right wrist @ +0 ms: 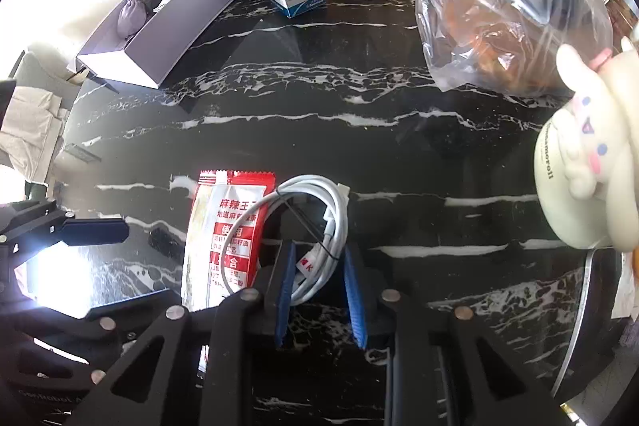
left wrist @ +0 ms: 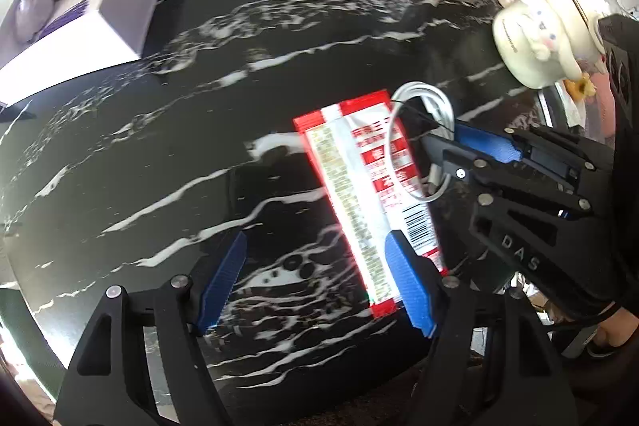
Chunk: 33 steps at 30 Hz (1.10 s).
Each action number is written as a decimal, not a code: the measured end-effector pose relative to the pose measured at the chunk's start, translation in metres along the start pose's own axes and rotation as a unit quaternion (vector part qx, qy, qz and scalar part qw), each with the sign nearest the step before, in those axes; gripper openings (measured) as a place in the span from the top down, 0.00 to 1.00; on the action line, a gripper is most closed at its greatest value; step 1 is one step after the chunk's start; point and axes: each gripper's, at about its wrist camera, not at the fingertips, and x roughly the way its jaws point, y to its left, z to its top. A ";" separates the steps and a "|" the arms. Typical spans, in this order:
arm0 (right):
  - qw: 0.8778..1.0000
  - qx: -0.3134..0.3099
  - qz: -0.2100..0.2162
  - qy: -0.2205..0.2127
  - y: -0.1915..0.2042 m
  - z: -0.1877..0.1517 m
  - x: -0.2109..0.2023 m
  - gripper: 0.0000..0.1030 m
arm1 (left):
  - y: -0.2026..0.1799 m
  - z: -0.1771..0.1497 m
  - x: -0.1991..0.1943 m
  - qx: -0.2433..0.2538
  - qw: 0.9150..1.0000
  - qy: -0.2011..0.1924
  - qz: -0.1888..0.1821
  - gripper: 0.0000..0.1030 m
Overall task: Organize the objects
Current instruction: 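Grasp the red snack packet with left tool while right tool grasps the white cable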
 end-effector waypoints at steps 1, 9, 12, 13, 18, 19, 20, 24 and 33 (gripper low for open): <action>1.000 0.000 -0.001 0.001 -0.003 -0.001 -0.001 0.77 | -0.003 0.001 0.002 0.002 1.000 0.002 -0.005 0.31; 1.000 0.025 0.012 0.000 -0.026 -0.007 -0.006 0.77 | -0.038 0.005 0.019 0.015 0.998 0.028 -0.055 0.31; 0.999 0.027 0.018 -0.002 -0.028 -0.007 -0.007 0.77 | -0.051 0.004 0.023 0.028 0.998 0.023 -0.045 0.24; 1.000 0.026 0.017 -0.002 -0.027 -0.007 -0.007 0.77 | -0.054 0.004 0.023 0.031 0.998 0.021 -0.041 0.23; 1.000 0.023 0.014 -0.001 -0.026 -0.009 -0.007 0.77 | -0.061 0.004 0.024 0.032 0.999 0.003 0.011 0.24; 1.000 0.023 0.015 -0.001 -0.026 -0.009 -0.008 0.77 | -0.060 0.004 0.023 0.032 0.999 -0.001 0.015 0.25; 1.000 0.023 0.015 -0.001 -0.026 -0.009 -0.008 0.77 | -0.059 0.003 0.021 0.030 0.999 -0.007 0.018 0.32; 1.000 0.023 0.016 -0.002 -0.026 -0.010 -0.009 0.77 | -0.050 0.003 0.014 0.019 1.000 -0.019 0.006 0.57; 1.000 0.025 0.016 0.000 -0.026 -0.007 -0.008 0.77 | -0.052 0.002 0.014 -0.016 0.997 0.008 -0.071 0.35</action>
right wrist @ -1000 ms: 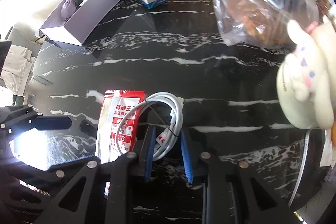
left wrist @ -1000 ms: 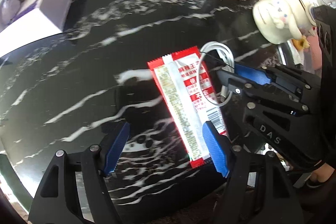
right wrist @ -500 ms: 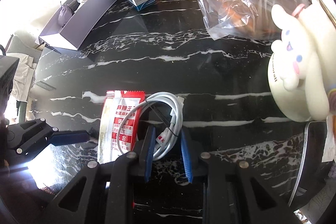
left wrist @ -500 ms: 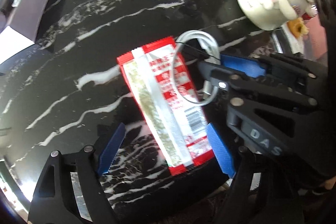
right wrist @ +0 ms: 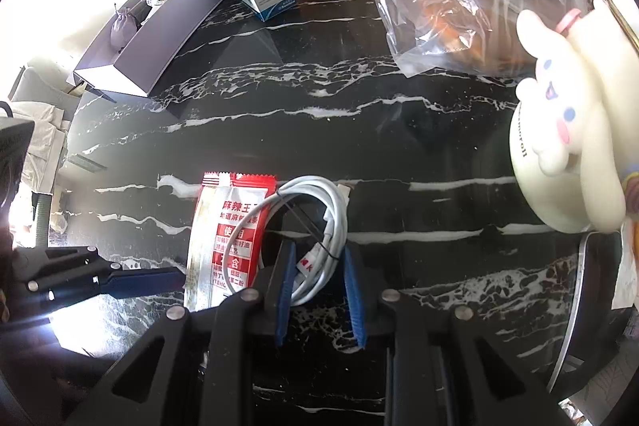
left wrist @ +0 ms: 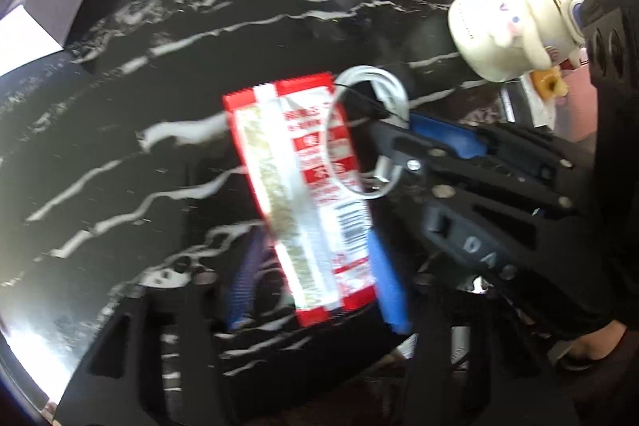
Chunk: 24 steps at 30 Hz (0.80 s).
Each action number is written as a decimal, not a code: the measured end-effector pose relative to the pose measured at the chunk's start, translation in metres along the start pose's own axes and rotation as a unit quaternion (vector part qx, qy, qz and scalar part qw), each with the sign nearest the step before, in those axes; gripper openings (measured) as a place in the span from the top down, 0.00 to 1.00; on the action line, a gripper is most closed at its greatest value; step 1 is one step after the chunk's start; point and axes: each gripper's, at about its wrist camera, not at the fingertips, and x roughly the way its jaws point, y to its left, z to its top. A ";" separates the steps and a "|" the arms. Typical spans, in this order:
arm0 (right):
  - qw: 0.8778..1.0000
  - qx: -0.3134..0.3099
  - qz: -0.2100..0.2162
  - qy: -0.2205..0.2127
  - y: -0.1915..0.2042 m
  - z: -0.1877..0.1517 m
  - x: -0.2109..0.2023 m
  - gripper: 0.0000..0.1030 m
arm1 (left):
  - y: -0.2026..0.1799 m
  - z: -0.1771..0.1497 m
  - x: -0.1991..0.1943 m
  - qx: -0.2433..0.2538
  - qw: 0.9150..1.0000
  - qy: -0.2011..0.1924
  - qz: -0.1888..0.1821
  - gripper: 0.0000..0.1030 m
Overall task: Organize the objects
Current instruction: 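Grasp the red snack packet with left tool while right tool grasps the white cable, then lift the red packet with left tool while right tool lifts the cable toward the box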
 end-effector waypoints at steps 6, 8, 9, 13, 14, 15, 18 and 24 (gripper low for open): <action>1.000 0.005 0.005 0.002 -0.002 -0.001 0.000 0.77 | -0.023 -0.002 0.010 0.037 0.998 -0.020 0.038 0.31; 1.000 0.005 0.006 0.002 -0.003 -0.001 0.000 0.77 | -0.025 -0.001 0.011 0.047 0.997 -0.027 0.055 0.36; 1.000 0.005 0.006 0.002 -0.003 -0.001 0.001 0.77 | -0.026 0.000 0.011 0.051 0.996 -0.029 0.065 0.41; 1.000 0.005 0.007 0.002 -0.003 -0.001 0.001 0.77 | -0.024 -0.002 0.006 0.052 0.995 -0.035 0.073 0.50; 1.000 0.004 0.007 0.002 -0.002 -0.001 0.001 0.77 | -0.023 -0.003 0.004 0.055 0.995 -0.034 0.075 0.51; 1.000 0.002 0.006 0.002 -0.002 -0.001 0.001 0.77 | -0.022 -0.003 0.003 0.057 0.995 -0.033 0.075 0.52; 1.000 -0.008 -0.002 0.000 -0.001 -0.002 0.000 0.77 | -0.010 -0.011 -0.007 0.055 0.995 -0.030 0.075 0.53; 1.000 -0.016 -0.020 0.001 -0.006 -0.002 0.000 0.77 | 0.015 -0.010 -0.008 0.028 0.996 -0.029 0.083 0.55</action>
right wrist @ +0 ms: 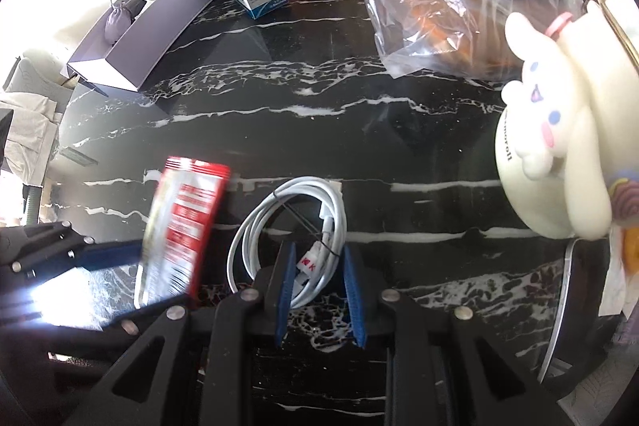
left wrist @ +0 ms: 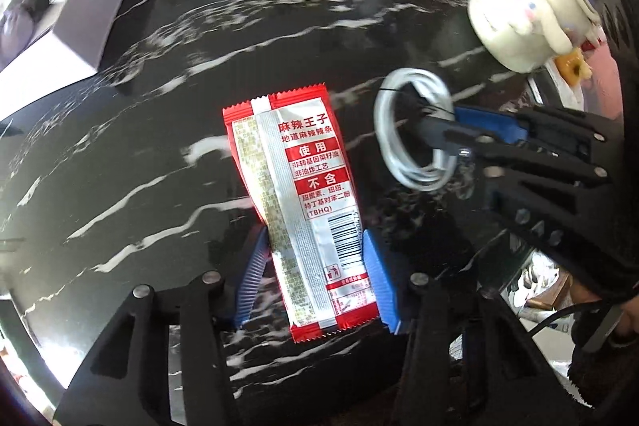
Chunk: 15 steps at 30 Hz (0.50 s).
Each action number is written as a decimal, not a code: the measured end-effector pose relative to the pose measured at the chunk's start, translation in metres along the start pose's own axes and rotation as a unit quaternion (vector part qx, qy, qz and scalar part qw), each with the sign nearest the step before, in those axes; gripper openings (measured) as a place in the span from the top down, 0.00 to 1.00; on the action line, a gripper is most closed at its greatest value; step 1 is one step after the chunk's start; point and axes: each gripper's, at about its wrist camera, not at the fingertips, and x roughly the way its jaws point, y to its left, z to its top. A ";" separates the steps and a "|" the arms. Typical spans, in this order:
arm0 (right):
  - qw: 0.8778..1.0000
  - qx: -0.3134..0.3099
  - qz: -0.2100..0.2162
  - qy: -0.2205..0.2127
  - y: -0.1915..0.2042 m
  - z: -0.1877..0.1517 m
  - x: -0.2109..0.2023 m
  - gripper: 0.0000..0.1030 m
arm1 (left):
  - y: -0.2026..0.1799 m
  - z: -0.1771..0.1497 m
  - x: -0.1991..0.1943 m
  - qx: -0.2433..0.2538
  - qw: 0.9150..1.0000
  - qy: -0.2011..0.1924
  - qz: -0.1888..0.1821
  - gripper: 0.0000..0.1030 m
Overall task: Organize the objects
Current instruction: 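Lift the red packet with left tool while right tool lifts the cable toward the box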
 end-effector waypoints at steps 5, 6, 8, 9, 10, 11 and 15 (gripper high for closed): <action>1.000 -0.015 0.005 0.003 0.001 0.000 0.000 0.77 | 0.024 -0.003 -0.006 -0.025 1.000 -0.002 0.009 0.55; 1.000 -0.016 0.006 0.003 0.001 0.000 -0.001 0.77 | 0.027 -0.003 -0.007 -0.029 1.000 -0.003 0.010 0.55; 1.000 -0.011 0.007 0.003 0.002 0.002 0.000 0.77 | 0.035 -0.002 -0.008 -0.041 0.999 -0.007 0.011 0.54; 1.000 -0.006 0.005 0.003 0.003 0.002 0.000 0.77 | 0.038 -0.002 -0.009 -0.046 0.999 -0.009 0.013 0.53; 1.000 -0.004 0.004 0.004 0.004 0.002 0.000 0.75 | 0.042 -0.002 -0.010 -0.052 0.998 -0.011 0.020 0.53; 1.000 -0.003 0.000 0.006 0.007 0.002 0.001 0.73 | 0.046 0.001 -0.008 -0.055 0.998 -0.013 0.027 0.53; 1.000 -0.009 -0.016 -0.003 0.018 -0.001 0.003 0.60 | 0.053 0.005 -0.007 -0.052 0.997 -0.025 0.047 0.48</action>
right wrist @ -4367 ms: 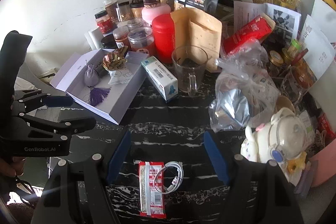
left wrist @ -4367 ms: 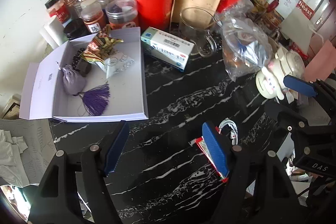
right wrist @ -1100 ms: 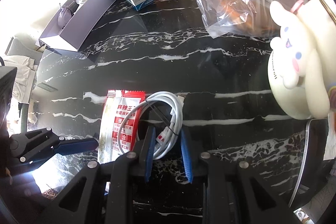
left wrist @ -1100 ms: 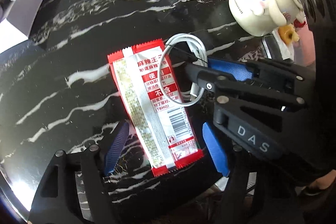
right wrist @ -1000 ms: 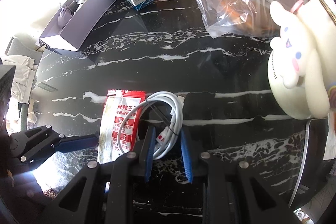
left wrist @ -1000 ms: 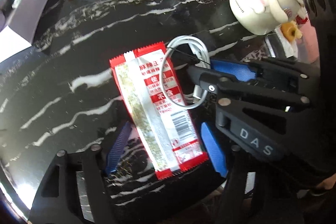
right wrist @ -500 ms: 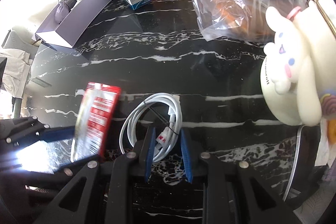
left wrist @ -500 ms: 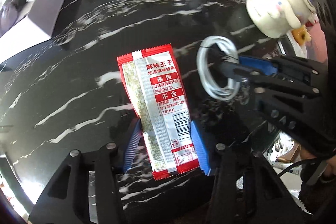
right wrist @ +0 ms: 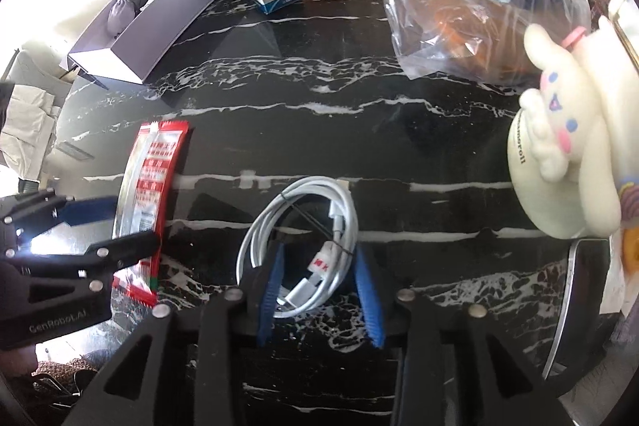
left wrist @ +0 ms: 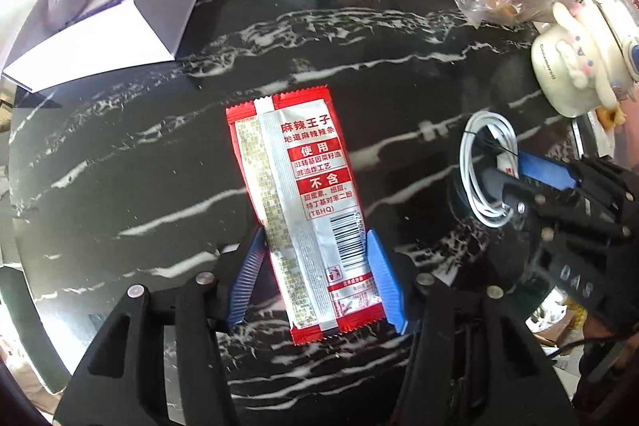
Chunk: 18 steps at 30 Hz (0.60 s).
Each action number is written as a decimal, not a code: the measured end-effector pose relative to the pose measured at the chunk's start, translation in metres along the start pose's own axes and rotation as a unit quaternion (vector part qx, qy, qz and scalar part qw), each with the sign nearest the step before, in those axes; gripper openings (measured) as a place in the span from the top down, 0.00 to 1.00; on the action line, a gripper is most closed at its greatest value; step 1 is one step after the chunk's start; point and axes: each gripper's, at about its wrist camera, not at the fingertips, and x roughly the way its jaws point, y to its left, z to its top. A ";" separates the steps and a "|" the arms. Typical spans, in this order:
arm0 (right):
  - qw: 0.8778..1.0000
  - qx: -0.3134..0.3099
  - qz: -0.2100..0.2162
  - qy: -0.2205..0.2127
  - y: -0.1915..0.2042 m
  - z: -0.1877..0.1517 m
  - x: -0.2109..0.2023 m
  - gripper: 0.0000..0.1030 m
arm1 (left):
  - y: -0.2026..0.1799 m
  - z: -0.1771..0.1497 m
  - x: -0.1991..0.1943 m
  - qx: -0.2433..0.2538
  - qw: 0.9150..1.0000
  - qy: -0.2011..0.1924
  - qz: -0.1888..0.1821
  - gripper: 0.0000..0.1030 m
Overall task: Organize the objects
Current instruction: 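Lift the red packet with left tool while right tool lifts the cable toward the box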
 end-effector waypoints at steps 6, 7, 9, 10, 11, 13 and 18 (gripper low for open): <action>0.999 0.020 -0.028 -0.036 0.008 -0.007 0.000 0.57 | 0.001 0.003 0.000 0.002 1.000 -0.015 0.017 0.46; 0.998 0.019 -0.036 -0.042 0.010 -0.009 0.001 0.56 | 0.001 0.003 0.000 0.003 1.000 -0.017 0.019 0.46; 0.998 0.012 -0.054 -0.044 0.014 -0.011 0.002 0.55 | -0.008 0.008 0.008 0.008 0.999 -0.021 0.022 0.46; 0.997 0.009 -0.058 -0.050 0.015 -0.014 0.002 0.55 | -0.008 0.008 0.008 0.010 0.999 -0.024 0.023 0.46; 0.997 0.008 -0.059 -0.058 0.015 -0.016 0.002 0.55 | -0.010 0.010 0.009 0.012 0.999 -0.027 0.023 0.47; 0.995 0.009 -0.060 -0.074 0.014 -0.021 0.001 0.56 | -0.009 0.010 0.009 0.012 0.999 -0.032 0.023 0.49; 0.993 0.032 -0.072 -0.087 0.008 -0.023 -0.001 0.84 | -0.006 0.012 0.009 0.009 0.999 -0.039 0.019 0.53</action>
